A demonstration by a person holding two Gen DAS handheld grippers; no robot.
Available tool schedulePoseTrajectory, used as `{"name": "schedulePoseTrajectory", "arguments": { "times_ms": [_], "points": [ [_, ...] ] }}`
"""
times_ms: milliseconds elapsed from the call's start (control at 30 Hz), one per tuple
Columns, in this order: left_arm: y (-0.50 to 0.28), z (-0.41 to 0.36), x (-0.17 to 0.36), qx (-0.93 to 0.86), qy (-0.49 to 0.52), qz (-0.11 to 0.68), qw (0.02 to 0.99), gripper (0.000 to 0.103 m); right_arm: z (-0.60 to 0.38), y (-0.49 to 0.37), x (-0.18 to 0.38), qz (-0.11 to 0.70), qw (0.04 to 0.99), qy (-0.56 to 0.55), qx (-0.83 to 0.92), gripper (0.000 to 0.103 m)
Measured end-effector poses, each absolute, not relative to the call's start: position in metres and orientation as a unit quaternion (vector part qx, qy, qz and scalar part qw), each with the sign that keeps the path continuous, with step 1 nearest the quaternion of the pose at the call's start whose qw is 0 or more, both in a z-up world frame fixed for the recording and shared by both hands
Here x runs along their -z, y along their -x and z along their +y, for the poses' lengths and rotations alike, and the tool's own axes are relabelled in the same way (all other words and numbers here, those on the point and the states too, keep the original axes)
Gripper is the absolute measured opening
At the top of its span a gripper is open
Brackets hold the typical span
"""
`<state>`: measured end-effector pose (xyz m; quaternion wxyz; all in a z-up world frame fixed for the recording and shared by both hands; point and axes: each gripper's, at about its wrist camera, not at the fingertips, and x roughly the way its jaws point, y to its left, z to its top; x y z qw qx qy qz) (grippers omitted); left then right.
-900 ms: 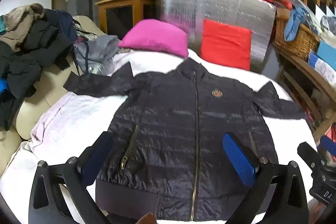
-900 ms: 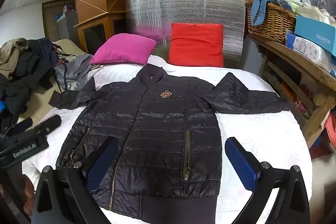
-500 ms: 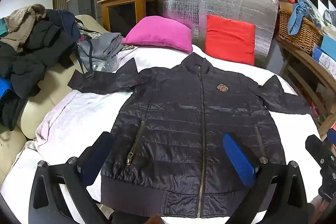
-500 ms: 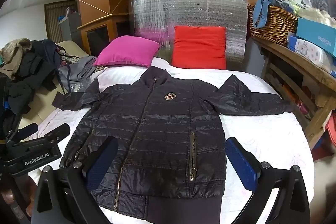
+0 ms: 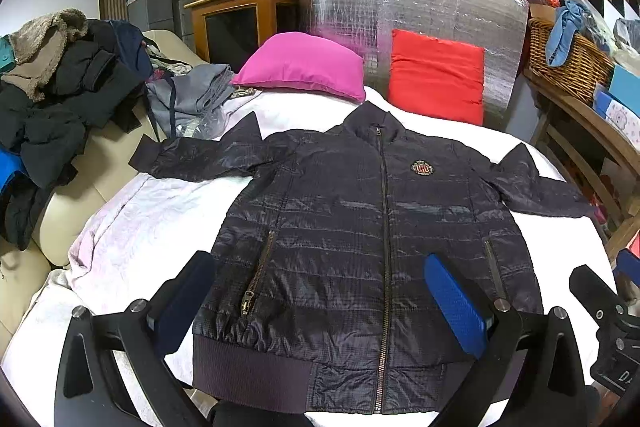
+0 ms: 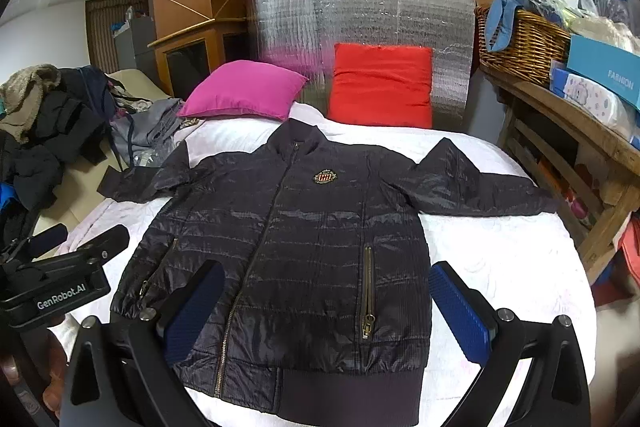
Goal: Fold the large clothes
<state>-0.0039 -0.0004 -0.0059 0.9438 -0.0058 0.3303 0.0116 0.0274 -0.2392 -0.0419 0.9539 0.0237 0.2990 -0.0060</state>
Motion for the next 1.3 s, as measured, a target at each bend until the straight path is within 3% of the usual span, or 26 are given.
{"name": "schedulePoseTrajectory", "arguments": {
  "times_ms": [1300],
  "points": [
    [0.0038, -0.0049, 0.0105, -0.006, 0.006, 0.335, 0.942, 0.103, -0.2430, -0.0324, 0.0508, 0.313, 0.949, -0.027, 0.024, 0.103]
  ]
}}
